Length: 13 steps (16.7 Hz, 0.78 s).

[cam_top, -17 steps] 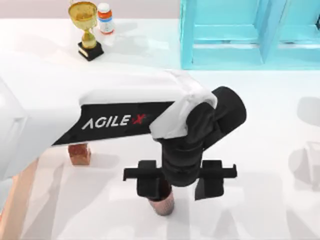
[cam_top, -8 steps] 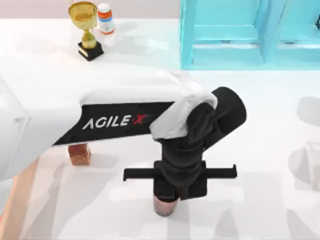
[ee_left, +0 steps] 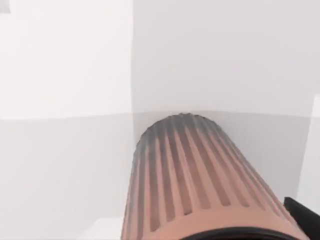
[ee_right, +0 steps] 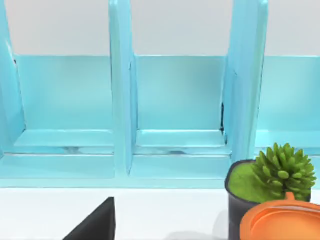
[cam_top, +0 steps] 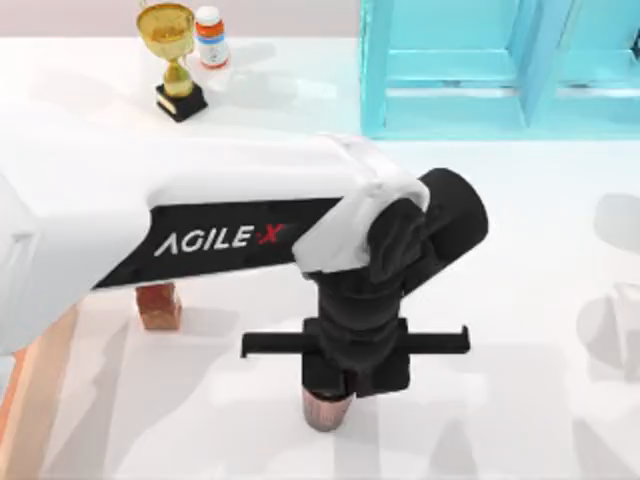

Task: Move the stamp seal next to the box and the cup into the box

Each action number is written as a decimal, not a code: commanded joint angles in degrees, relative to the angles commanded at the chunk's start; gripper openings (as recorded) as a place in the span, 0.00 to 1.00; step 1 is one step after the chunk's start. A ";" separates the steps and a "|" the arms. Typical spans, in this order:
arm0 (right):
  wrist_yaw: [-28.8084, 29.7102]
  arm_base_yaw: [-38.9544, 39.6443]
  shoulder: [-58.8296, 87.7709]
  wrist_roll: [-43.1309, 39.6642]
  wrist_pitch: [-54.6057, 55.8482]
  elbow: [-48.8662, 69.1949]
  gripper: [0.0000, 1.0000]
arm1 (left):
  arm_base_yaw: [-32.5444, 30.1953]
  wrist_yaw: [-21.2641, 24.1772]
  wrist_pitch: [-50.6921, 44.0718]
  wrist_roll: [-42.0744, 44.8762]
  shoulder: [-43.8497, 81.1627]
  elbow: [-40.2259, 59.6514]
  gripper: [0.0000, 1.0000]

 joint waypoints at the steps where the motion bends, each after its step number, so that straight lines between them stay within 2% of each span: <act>1: 0.00 0.00 0.00 0.00 0.00 0.00 1.00 | 0.84 -0.01 -1.17 0.79 -1.37 -0.19 0.00; 8: 0.00 0.00 0.00 0.00 0.00 0.00 1.00 | 9.82 -0.08 -14.84 9.49 -17.34 -2.26 0.00; 13: 0.00 0.00 0.00 0.00 0.00 0.00 1.00 | 11.04 -0.08 -16.59 10.72 -19.11 -2.46 0.00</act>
